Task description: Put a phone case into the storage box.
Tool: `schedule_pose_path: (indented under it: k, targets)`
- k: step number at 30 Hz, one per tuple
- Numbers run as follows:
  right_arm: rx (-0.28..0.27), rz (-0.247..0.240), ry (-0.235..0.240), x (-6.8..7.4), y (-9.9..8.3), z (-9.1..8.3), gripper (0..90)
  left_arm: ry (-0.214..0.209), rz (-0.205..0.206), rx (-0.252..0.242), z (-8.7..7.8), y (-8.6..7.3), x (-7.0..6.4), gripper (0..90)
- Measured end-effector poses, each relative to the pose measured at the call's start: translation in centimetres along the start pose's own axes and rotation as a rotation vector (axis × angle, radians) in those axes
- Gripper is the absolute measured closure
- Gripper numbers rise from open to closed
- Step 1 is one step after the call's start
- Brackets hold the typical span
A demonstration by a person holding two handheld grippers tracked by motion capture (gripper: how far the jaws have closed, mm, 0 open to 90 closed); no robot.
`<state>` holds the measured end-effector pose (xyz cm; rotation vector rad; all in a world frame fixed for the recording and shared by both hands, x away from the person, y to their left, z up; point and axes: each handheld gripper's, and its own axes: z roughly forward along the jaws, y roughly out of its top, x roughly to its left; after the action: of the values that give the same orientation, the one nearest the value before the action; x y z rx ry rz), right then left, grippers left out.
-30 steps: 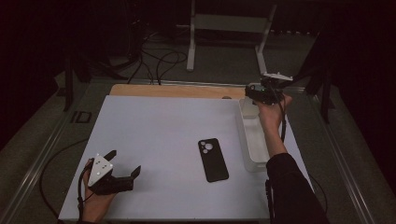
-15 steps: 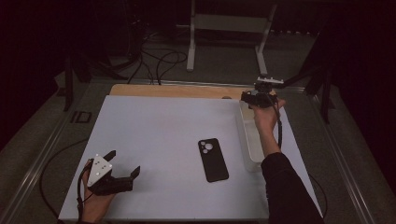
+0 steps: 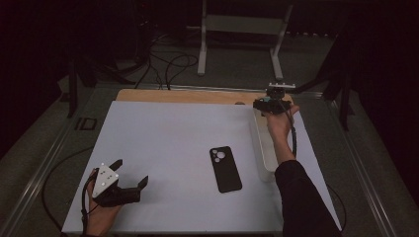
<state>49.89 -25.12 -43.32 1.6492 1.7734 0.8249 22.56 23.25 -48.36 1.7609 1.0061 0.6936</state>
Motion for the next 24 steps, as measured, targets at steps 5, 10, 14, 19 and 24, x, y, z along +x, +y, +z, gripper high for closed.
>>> schedule_pose_path:
  k: [5,10,14,19,24]
  targets:
    - [-0.012,0.013,-0.008,-0.1,0.3,0.1,9.8,0.002,-0.001,0.001,0.0,0.0,0.0,0.0]
    - [-0.037,0.009,0.006,-0.2,0.5,-0.3,9.4,0.001,0.001,0.002,0.0,0.0,0.0,0.0]
    - [-0.051,0.003,0.019,-0.3,0.6,-0.7,9.4,0.003,-0.002,0.001,-0.1,0.0,0.0,0.0]
    - [-0.076,0.003,0.034,-0.4,0.7,-1.6,9.5,0.004,-0.002,0.0,-0.1,0.0,0.0,0.0]
    - [-0.076,-0.007,0.067,-0.5,0.6,-2.8,9.6,0.005,0.0,0.0,-0.1,0.0,0.0,0.0]
